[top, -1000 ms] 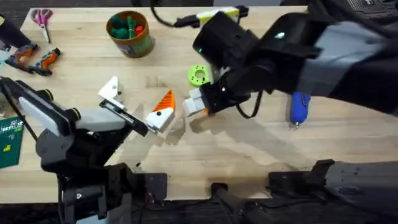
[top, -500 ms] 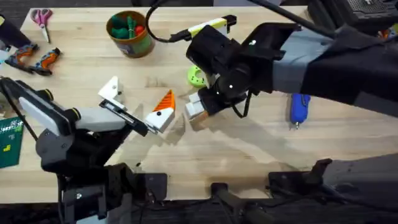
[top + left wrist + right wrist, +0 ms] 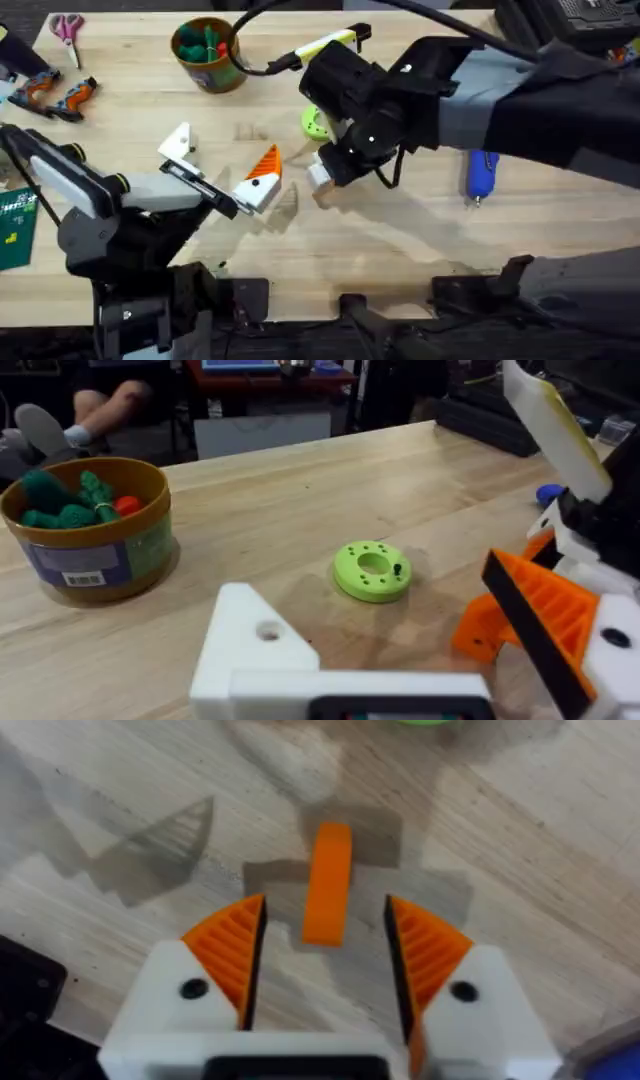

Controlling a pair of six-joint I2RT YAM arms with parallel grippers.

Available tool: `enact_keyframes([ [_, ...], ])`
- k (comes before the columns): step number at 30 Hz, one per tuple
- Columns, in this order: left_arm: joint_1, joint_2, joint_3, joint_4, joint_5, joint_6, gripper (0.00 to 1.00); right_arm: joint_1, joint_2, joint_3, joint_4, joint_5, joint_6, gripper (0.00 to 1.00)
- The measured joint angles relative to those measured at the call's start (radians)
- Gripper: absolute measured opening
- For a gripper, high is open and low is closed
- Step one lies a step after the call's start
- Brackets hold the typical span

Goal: Pick up the gripper from the table and insert it into the empty holder that is missing its gripper. Then pick up a screw, insert it into the mounting hole, and use the screwdriver to tighten it. Finally, clean up the table by picking up the vegetable and placing it into the bucket.

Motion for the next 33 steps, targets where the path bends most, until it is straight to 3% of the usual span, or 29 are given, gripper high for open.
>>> enact_keyframes([
  [4,0.0,0.0,0.0,0.0,0.0,0.0,0.986,0.0,0.0,0.0,0.0,0.0,-0.004,0.417],
  [7,0.0,0.0,0.0,0.0,0.0,0.0,0.986,0.0,0.0,0.0,0.001,0.001,-0.009,0.061],
  [8,0.0,0.0,0.0,0.0,0.0,0.0,0.986,0.0,0.0,0.002,0.002,0.001,-0.005,0.025],
  [16,0.0,0.0,0.0,0.0,0.0,0.0,0.986,-0.008,0.0,0.003,0.0,-0.001,-0.005,0.014],
  [22,0.0,0.0,0.0,-0.002,0.017,0.0,0.986,-0.075,-0.055,0.004,-0.036,0.0,-0.007,0.013],
  [28,0.0,0.0,0.0,-0.013,0.102,0.0,0.986,-0.17,-0.18,0.032,-0.046,-0.027,-0.039,0.013],
  [33,0.0,0.0,0.002,-0.032,0.211,0.024,0.986,-0.254,-0.23,0.035,-0.046,-0.144,-0.069,0.013],
])
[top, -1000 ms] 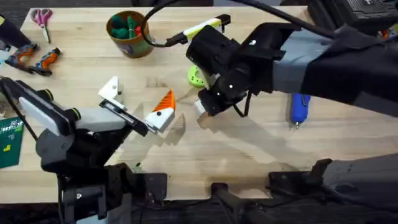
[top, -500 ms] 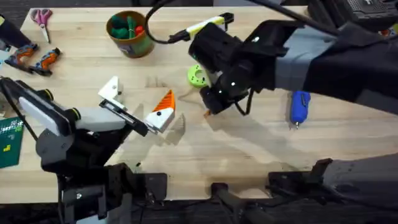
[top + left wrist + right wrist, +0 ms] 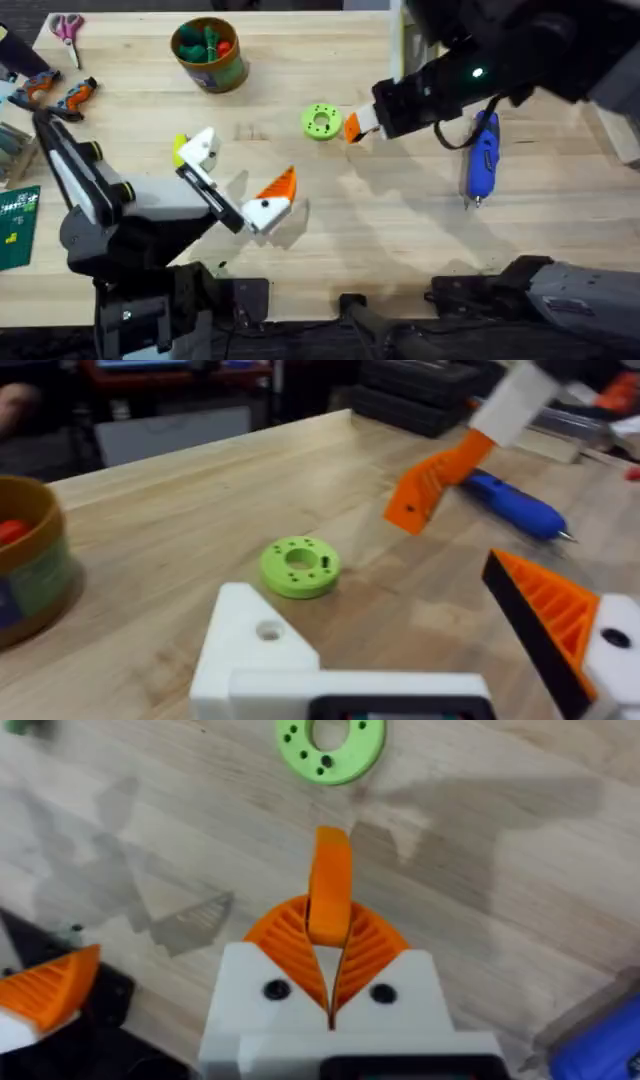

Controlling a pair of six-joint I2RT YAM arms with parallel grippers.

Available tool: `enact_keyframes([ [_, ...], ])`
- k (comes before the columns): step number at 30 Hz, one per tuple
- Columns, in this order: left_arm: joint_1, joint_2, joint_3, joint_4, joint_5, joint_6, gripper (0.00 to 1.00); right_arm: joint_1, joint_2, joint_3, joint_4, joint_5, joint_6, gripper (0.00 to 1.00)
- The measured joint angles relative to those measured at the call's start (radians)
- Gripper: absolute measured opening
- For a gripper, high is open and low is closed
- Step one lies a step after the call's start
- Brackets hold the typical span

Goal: Pick up the gripper from the table and insert it into the empty holder that is missing its gripper. Then pick up a screw, insert it into the mounting hole, and use the screwdriver to tighten it. Finally, clean up the table by picking up the vegetable and placing it into the bucket.

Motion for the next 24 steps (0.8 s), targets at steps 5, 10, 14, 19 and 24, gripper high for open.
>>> enact_keyframes([
  [5,0.0,0.0,0.0,-0.021,0.123,0.046,0.986,-0.097,0.0,0.0,0.003,-0.183,-0.016,0.012],
  [10,0.0,0.0,0.0,-0.034,0.199,0.062,0.986,-0.19,0.0,0.0,0.045,-0.403,-0.03,0.011],
  [14,0.0,0.0,0.0,-0.043,0.244,0.068,0.986,-0.253,0.002,0.0,0.07,-0.579,-0.044,0.011],
  [19,0.0,0.0,0.0,-0.055,0.298,0.106,0.986,-0.288,0.028,-0.001,0.078,-0.732,-0.109,0.011],
  [24,0.0,0.0,0.0,-0.06,0.325,0.124,0.986,-0.304,0.033,-0.083,0.158,-0.836,-0.157,0.01],
])
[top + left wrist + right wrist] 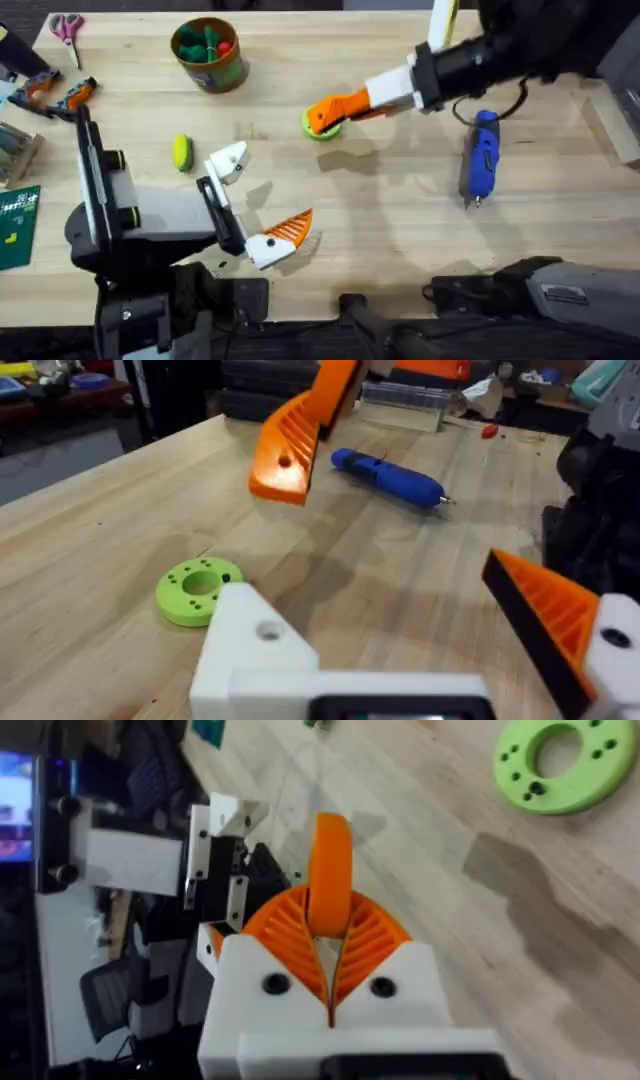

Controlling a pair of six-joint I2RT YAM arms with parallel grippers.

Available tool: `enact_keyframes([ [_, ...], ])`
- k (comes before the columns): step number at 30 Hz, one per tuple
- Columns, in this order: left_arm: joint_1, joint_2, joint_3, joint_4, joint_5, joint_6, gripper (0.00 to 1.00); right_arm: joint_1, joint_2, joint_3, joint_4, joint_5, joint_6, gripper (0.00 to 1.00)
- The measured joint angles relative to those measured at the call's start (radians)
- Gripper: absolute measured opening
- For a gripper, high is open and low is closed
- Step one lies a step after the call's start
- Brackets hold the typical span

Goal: Pick up the gripper from the table and insert it into the empty holder that is missing its gripper. Then pick up a screw, insert it into the mounting hole, and use the screwdriver to tighten it. Finally, clean up the table by picking up the vegetable and placing it into the bucket.

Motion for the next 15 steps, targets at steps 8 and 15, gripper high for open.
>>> enact_keyframes([
  [8,0.0,0.0,0.0,-0.002,0.008,0.011,0.986,-0.063,0.007,-0.261,0.252,-0.241,-0.033,0.01],
  [15,0.0,0.0,0.0,-0.005,0.022,0.016,0.986,-0.03,0.115,-0.294,0.43,-0.426,-0.018,0.01],
])
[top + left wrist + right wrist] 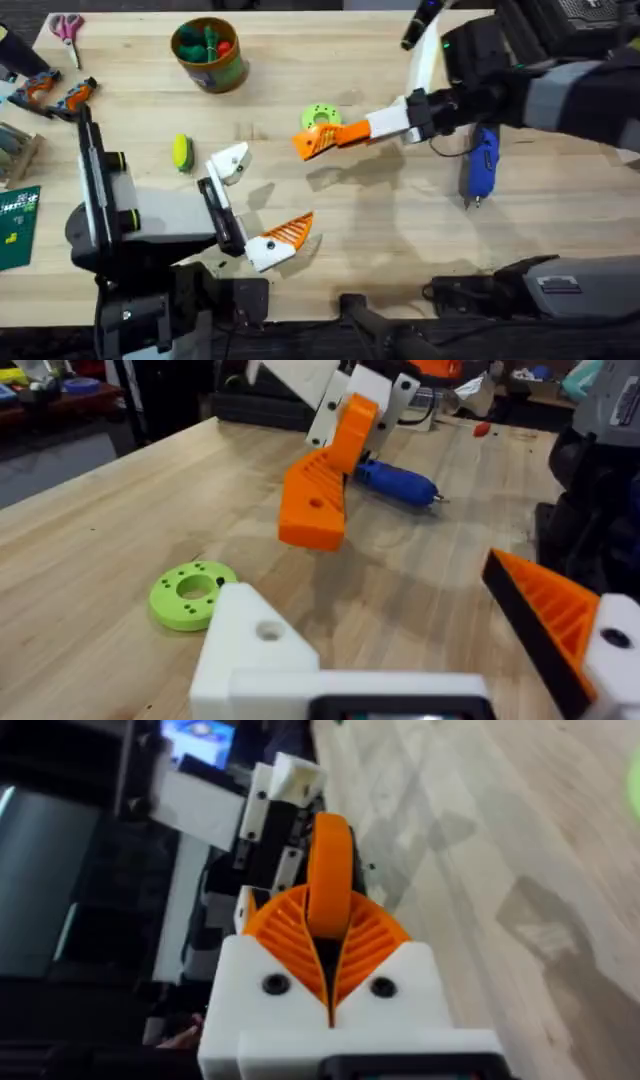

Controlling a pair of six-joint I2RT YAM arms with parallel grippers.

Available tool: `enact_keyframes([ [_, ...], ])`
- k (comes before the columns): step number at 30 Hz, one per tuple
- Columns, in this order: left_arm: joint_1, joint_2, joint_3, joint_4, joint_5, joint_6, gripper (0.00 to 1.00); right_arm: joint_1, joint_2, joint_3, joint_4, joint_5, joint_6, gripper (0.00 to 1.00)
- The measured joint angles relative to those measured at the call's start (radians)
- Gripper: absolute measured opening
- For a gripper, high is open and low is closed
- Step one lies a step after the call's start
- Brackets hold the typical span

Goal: Pick up the gripper from the table and insert it into the empty holder that is missing its gripper. Then pick up a screw, insert it into the mounting hole, and use the screwdriver to tighten it. Finally, clean up the table by picking up the vegetable and placing it into the bucket.

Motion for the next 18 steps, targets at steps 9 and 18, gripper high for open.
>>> enact_keyframes([
  [9,0.0,0.0,0.0,-0.002,0.011,0.003,0.985,0.087,0.194,0.0,0.057,-0.142,0.043,0.01],
  [18,0.0,0.0,0.0,-0.006,0.029,0.003,0.986,0.16,0.214,0.003,0.146,-0.175,0.146,0.01],
])
